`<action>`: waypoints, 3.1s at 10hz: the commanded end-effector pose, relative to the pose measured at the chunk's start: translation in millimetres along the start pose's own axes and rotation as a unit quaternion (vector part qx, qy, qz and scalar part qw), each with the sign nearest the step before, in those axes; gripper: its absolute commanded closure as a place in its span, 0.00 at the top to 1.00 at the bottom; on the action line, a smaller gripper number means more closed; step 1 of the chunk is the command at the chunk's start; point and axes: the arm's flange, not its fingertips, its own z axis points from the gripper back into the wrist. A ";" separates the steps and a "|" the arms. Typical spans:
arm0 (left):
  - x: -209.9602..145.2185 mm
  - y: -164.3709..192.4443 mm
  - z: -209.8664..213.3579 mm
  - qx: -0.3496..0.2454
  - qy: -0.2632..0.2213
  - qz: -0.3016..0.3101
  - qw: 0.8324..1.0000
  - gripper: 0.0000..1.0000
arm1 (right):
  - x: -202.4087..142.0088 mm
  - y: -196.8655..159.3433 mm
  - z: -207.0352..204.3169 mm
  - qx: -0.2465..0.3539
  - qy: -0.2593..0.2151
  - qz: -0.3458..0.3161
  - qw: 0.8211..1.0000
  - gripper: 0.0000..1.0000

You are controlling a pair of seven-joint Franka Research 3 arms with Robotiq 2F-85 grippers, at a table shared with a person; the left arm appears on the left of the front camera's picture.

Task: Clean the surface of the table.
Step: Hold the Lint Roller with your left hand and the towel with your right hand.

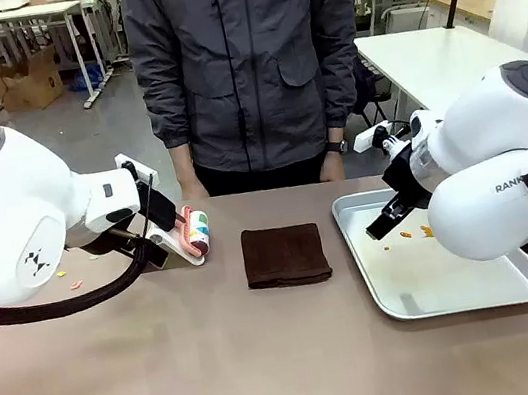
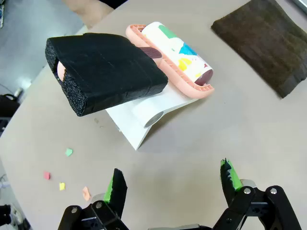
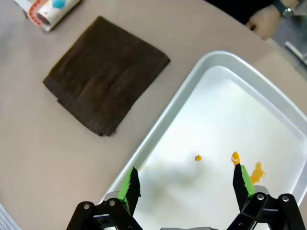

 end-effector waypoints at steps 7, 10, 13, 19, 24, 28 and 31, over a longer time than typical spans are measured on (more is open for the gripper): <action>0.0 0.0 0.1 0.000 0.000 0.000 1.000 1.00 | 0.0 0.0 0.0 0.000 0.000 0.000 1.000 1.00; 0.0 0.0 0.1 0.000 0.000 0.000 1.000 1.00 | 0.0 0.0 0.0 0.000 0.000 0.000 1.000 1.00; 0.0 0.0 0.1 0.000 0.000 0.000 1.000 1.00 | 0.0 0.0 0.0 0.000 0.000 0.000 1.000 1.00; 0.0 0.0 0.1 0.000 0.000 0.000 1.000 1.00 | 0.0 0.0 0.0 0.000 0.000 0.000 1.000 1.00; -1.1 -0.2 9.8 -0.051 0.005 0.008 0.999 1.00 | 1.3 -7.4 9.0 0.058 0.048 -0.067 0.995 1.00; -26.3 8.3 77.0 -0.104 0.087 0.136 0.981 1.00 | -10.9 -31.7 70.0 0.168 0.093 -0.174 0.966 1.00; -75.5 57.9 140.9 -0.223 -0.032 0.147 0.963 1.00 | -48.2 -68.9 105.9 0.330 0.059 -0.218 0.917 1.00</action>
